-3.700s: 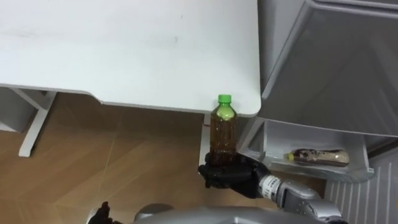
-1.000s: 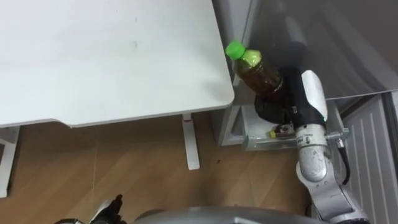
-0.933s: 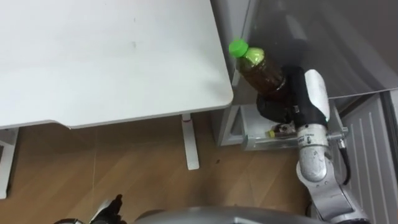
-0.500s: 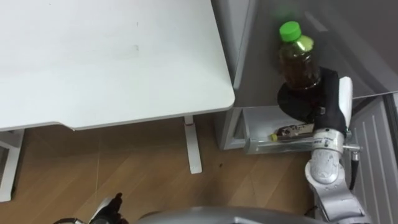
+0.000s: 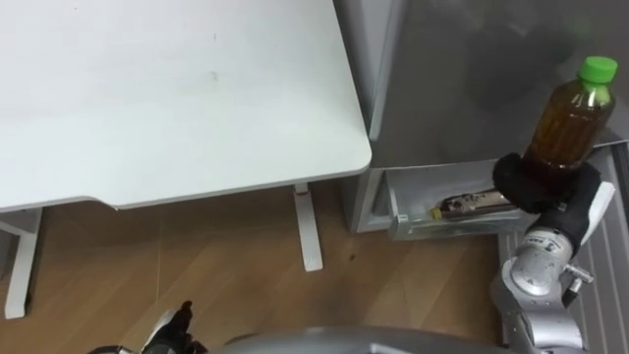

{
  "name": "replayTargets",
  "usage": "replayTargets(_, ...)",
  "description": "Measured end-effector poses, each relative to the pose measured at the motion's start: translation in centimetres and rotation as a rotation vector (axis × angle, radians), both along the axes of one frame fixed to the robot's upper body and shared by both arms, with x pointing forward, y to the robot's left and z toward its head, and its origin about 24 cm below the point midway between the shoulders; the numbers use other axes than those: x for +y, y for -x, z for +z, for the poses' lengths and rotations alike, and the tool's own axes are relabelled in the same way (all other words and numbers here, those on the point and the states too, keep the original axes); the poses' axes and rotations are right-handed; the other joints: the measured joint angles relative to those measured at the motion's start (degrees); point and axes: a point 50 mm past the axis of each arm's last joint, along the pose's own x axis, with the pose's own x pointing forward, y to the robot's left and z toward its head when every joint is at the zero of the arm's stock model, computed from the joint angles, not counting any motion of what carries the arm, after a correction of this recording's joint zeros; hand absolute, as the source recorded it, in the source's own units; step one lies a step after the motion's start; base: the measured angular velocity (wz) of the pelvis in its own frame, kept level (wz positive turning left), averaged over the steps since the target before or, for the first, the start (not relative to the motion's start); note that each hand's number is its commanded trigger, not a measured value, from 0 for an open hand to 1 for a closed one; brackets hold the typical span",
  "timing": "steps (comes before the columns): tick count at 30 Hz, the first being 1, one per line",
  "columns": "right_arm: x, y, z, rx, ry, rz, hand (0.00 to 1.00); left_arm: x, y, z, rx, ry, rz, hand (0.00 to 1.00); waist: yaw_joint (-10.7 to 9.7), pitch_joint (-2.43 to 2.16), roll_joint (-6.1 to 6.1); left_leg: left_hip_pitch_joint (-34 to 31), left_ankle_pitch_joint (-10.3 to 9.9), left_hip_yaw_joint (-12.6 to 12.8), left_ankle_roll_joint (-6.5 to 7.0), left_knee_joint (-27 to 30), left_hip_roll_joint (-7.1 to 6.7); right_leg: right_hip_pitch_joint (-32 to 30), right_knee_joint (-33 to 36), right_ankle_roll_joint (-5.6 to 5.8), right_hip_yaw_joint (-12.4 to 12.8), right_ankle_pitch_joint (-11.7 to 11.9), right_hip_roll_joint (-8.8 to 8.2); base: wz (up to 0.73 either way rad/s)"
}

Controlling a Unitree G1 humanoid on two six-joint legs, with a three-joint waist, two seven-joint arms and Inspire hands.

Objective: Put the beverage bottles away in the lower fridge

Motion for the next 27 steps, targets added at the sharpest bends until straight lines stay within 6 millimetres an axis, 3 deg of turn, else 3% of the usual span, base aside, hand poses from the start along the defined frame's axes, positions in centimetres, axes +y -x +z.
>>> replayTargets(8,-0.2,0.4,-0.9,-0.007,-0.206,-0.093,1.00,0.0,-0.1,0.0,-0.001,0.001,-0.001,0.00,-0.14,0.05,-0.06,-0.10,0.00,-0.06,0.00,0.14,-0.02,-0.12,-0.18,0.08,-0.05,-0.07,-0.05,0.00)
replayTargets(22,-0.4,2.5,-4.4,0.051,-0.600,-0.392,1.00,0.1,0.4,0.1,-0.015,-0.005,0.029,0.00,0.22,0.08,-0.12,0.87,0.00,-0.22,0.00,0.37,-0.05,0.98,-0.11,0.08,-0.42,-0.07,-0.12,0.01)
replayTargets(27,-0.4,3.4,-6.0,0.051,-0.780,-0.497,1.00,0.1,1.4,0.0,0.003,0.014,0.102,0.00,0.22,0.07,0.60,0.91,0.00,-0.47,0.01,0.70,-0.07,1.30,0.01,0.12,-0.67,-0.13,-0.19,0.02)
